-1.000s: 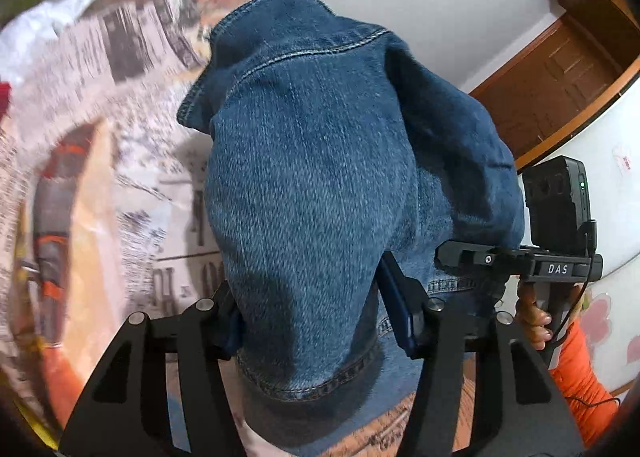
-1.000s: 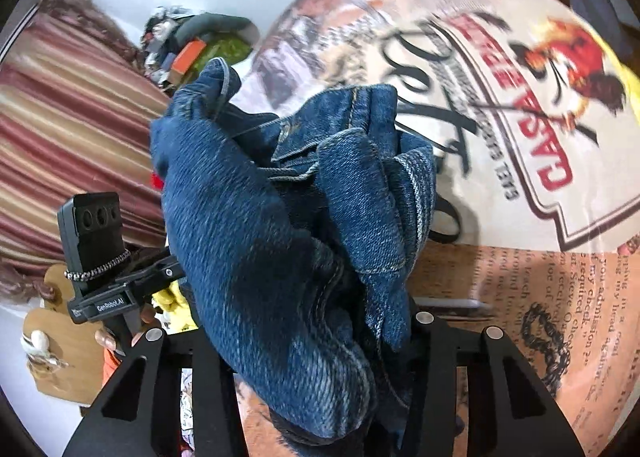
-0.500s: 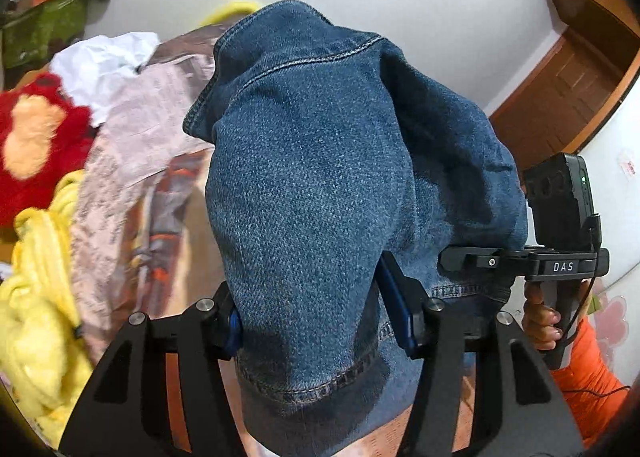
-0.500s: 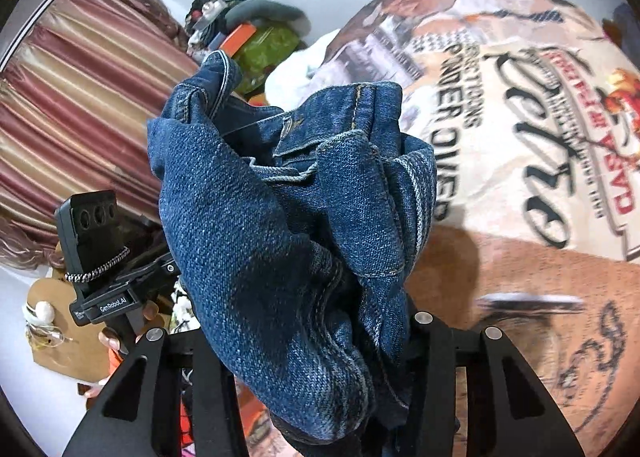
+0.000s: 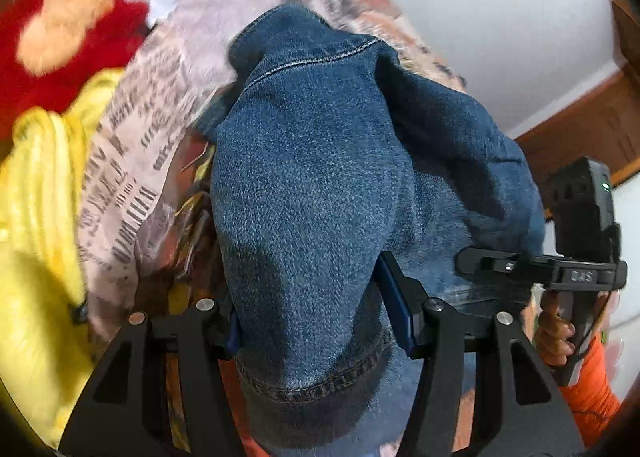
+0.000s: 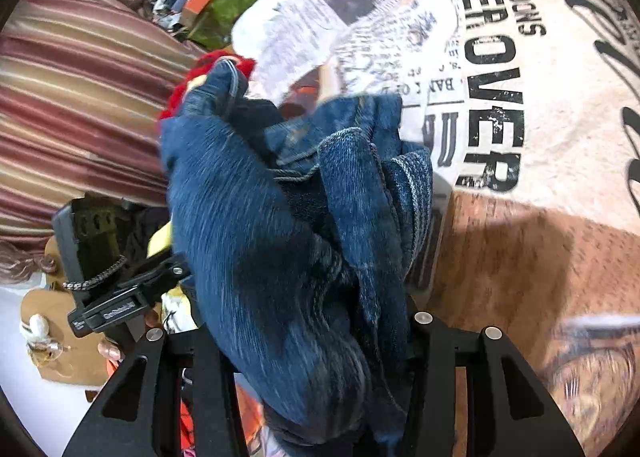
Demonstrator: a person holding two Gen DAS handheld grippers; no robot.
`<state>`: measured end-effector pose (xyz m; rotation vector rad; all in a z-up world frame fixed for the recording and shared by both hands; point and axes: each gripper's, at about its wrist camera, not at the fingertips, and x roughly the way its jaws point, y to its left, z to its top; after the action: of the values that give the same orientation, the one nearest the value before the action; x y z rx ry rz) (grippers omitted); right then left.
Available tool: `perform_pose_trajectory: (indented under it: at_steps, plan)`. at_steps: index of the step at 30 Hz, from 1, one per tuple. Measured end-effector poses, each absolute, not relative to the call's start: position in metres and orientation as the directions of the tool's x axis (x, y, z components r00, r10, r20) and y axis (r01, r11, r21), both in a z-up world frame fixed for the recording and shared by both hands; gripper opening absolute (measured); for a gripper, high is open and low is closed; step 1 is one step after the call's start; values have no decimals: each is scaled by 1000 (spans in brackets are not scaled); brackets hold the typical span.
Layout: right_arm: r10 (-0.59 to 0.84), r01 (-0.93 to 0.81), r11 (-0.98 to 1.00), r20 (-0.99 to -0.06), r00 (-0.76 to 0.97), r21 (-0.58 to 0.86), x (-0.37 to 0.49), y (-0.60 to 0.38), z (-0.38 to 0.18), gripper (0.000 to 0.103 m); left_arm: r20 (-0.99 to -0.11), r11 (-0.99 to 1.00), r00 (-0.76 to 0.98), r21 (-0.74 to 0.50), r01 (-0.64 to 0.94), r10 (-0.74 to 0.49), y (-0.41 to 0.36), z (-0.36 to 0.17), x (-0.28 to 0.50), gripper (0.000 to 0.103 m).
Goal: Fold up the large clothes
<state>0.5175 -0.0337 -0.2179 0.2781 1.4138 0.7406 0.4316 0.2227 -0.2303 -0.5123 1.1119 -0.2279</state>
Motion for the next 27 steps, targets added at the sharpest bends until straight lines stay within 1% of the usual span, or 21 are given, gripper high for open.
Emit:
perform_pose_trajectory:
  at_steps: [3, 5, 8, 11, 13, 15, 18, 20, 22, 24, 26, 27]
  plan:
    - [605, -282, 760, -796, -23, 585, 535, -31, -238, 43, -794, 850, 430, -516, -104, -429, 229, -254, 449, 57]
    - [603, -285, 760, -797, -29, 585, 544, -32, -250, 44, -794, 851, 435, -514, -107, -425, 229, -261, 451, 60]
    - [605, -331, 745, -795, -31, 580, 550, -33, -259, 46, -795, 861, 444, -500, -95, -414, 226, -266, 450, 68]
    - [599, -368, 739, -800, -26, 565, 547, -33, -255, 47, -796, 863, 449, -496, -101, -405, 222, -259, 444, 68]
    - [573, -385, 755, -819, -7, 532, 540, -35, -247, 47, -814, 894, 462, -439, -93, -352, 220, -249, 439, 68]
    - [530, -421, 776, -848, 31, 469, 529, -37, -235, 47, -832, 940, 487, -336, -63, -265, 211, -229, 428, 68]
    - [470, -489, 799, -871, 142, 351, 507, -41, -211, 47, -819, 973, 543, -230, -15, -186, 199, -202, 409, 67]
    - [437, -518, 811, -870, 228, 272, 491, -46, -194, 49, -800, 979, 575, -202, 5, -168, 198, -193, 398, 68]
    - [420, -523, 821, -862, 285, 227, 479, -49, -183, 49, -784, 983, 600, -180, 29, -161, 189, -183, 388, 68]
    - [418, -521, 827, -853, 312, 214, 468, -54, -174, 55, -778, 987, 609, -155, 51, -154, 179, -184, 388, 68]
    - [408, -515, 832, -856, 317, 205, 460, -55, -169, 82, -778, 989, 612, -133, 63, -144, 170, -190, 386, 68]
    - [413, -516, 830, -854, 317, 210, 456, -56, -167, 86, -781, 989, 608, -129, 68, -143, 166, -193, 380, 68]
